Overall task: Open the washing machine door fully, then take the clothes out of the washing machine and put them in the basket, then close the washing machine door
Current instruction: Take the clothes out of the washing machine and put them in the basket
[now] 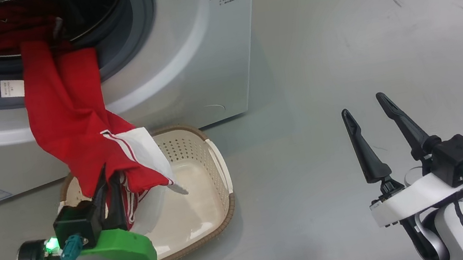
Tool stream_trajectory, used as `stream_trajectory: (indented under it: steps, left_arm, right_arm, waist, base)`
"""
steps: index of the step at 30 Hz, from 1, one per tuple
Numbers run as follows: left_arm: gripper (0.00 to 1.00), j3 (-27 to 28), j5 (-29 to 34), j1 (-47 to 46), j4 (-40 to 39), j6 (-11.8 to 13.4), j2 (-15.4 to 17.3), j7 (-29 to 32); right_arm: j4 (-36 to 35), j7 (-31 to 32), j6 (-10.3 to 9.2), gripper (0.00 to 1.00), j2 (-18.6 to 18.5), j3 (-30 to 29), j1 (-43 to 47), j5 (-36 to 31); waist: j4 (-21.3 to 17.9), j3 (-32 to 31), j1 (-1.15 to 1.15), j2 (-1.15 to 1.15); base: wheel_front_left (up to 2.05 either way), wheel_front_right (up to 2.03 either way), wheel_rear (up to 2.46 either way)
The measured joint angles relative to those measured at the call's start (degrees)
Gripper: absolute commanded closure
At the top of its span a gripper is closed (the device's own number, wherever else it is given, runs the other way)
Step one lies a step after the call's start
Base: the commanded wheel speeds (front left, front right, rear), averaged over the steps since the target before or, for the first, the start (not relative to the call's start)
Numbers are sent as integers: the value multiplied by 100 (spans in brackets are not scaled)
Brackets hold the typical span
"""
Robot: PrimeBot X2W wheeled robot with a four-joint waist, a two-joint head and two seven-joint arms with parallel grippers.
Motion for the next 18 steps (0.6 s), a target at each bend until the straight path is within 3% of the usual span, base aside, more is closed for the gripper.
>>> stream_trajectory:
  steps: [18]
  left_arm:
    - [100,143,0,-1303,1808,-33,-47,569]
  right_arm:
    - [-281,0,53,0,15,136,-432,41]
  waist:
    - [-335,968,0,0]
  base:
    - [0,0,0]
